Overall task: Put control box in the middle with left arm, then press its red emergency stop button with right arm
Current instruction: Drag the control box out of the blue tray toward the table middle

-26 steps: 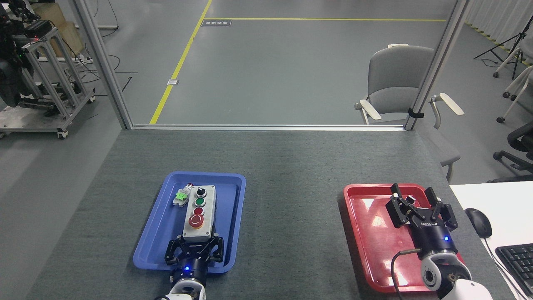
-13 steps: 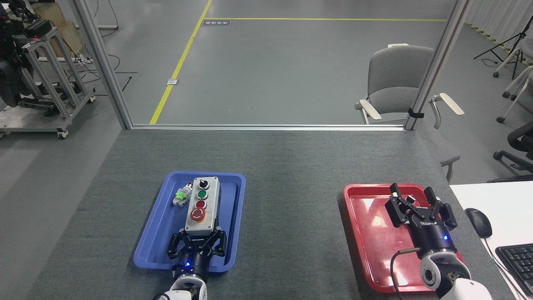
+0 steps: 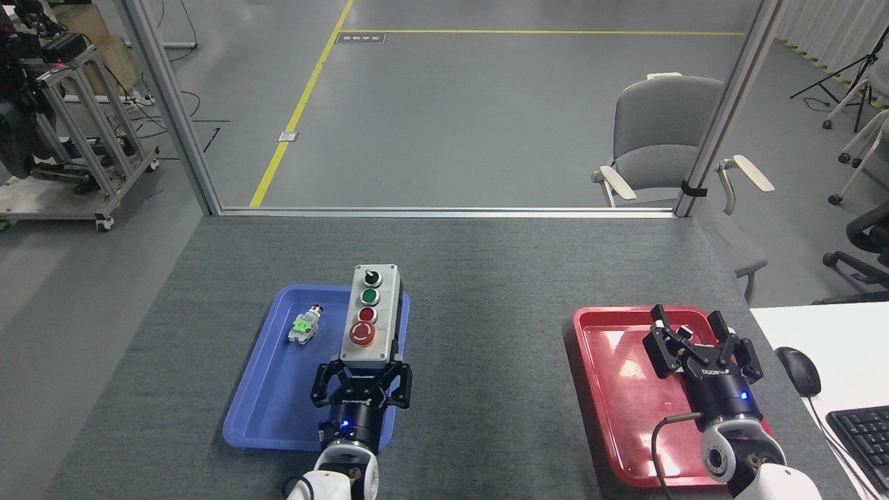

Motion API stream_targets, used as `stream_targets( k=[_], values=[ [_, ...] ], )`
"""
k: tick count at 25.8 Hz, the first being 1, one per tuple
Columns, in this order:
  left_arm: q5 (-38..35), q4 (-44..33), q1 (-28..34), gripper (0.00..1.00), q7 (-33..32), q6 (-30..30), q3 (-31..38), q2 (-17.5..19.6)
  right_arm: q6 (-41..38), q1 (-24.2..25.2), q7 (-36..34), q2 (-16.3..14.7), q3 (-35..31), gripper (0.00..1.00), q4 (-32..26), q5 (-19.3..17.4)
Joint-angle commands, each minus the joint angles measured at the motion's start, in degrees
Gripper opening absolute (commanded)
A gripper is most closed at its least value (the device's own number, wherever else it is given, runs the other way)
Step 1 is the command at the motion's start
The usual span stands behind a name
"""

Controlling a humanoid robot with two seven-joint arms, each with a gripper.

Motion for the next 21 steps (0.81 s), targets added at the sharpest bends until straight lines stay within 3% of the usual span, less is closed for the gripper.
stream_targets(
  k=[1, 4, 8, 11, 15, 18, 21],
  values=[
    [4.8, -1.37, 0.04, 0.0, -0.41, 1.0, -10.84, -0.16, -0.01, 0.07, -0.49, 0.0, 0.04, 1.0, 0.0, 0.0],
    [7.52, -1.37, 0.04, 0.0, -0.68, 1.88, -19.1, -0.16, -0.1, 0.07, -0.4, 0.0, 0.04, 1.0, 0.0, 0.0],
    [10.51, -1.02, 0.04, 0.0, -0.76, 5.75, -24.38, -0.25, -0.01, -0.02, -0.31, 0.0, 0.04, 1.0, 0.0, 0.0],
    [13.94, -0.84, 0.12, 0.0, -1.11, 7.86, -26.05, -0.25, 0.25, -0.02, -0.31, 0.0, 0.04, 1.0, 0.09, 0.0],
    [15.17, -0.58, 0.04, 0.0, -6.56, 12.16, -29.21, -0.33, 0.51, -0.02, -0.31, 0.0, -0.05, 1.0, 0.17, 0.0],
    [17.01, -1.02, 0.04, 0.0, -12.1, 19.9, -30.18, -0.33, 0.43, -0.02, -0.31, 0.09, -0.05, 1.0, 0.17, 0.0],
    [20.7, -1.11, 0.04, 0.0, -12.28, 24.03, -32.38, -0.33, 0.51, 0.07, -0.31, 0.18, -0.05, 1.0, 0.17, 0.0]
  ],
)
